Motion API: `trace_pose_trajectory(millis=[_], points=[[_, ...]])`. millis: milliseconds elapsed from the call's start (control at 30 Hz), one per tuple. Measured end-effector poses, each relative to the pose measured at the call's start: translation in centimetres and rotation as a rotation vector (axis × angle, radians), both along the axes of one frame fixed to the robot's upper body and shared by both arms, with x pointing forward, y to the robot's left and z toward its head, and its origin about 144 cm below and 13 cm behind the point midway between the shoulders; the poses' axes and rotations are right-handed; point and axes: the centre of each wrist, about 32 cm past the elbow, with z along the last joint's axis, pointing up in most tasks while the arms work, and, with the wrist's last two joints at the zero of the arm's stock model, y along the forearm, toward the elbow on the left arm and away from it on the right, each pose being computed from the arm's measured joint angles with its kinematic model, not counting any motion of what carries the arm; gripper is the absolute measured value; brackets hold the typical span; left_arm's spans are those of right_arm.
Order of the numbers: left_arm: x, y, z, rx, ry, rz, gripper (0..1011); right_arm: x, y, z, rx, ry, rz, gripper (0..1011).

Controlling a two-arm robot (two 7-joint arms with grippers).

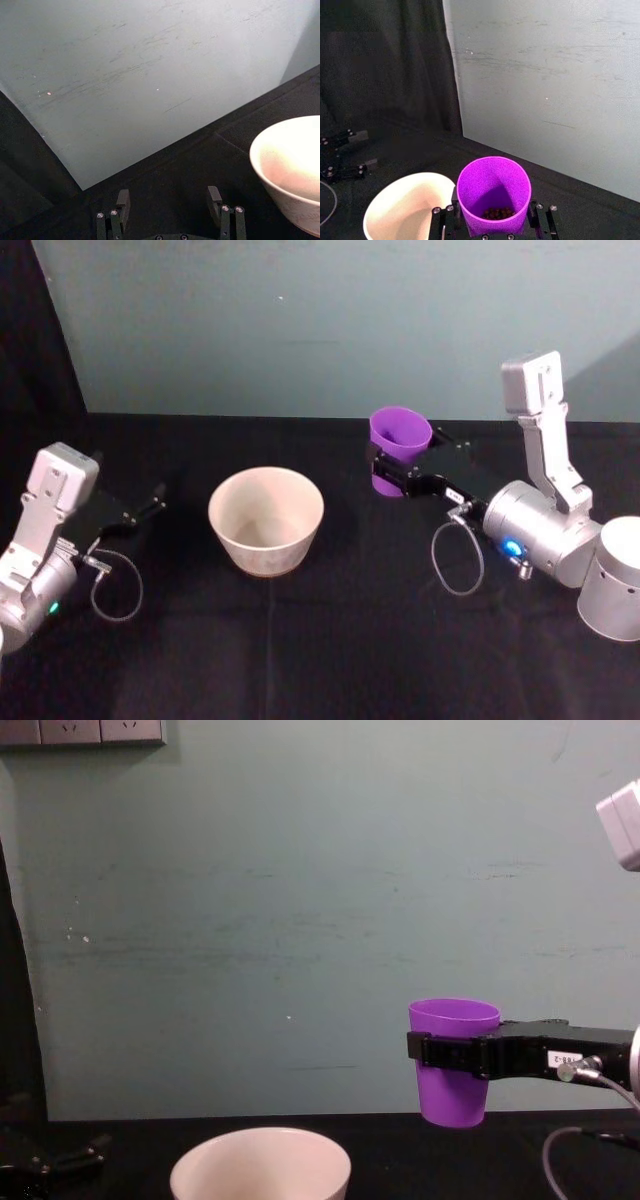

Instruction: Pick up the cup and pour the mung beans from the cup into the bowl.

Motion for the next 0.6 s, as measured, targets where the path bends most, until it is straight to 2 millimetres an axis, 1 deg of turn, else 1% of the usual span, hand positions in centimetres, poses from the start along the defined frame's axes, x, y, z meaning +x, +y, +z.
trace_pose_trajectory(millis=[600], points=[[0.00,0.00,0.00,0.000,0.000,0.000,1011,0.00,0.00,-0.09,0.000,0.000,0.001,734]])
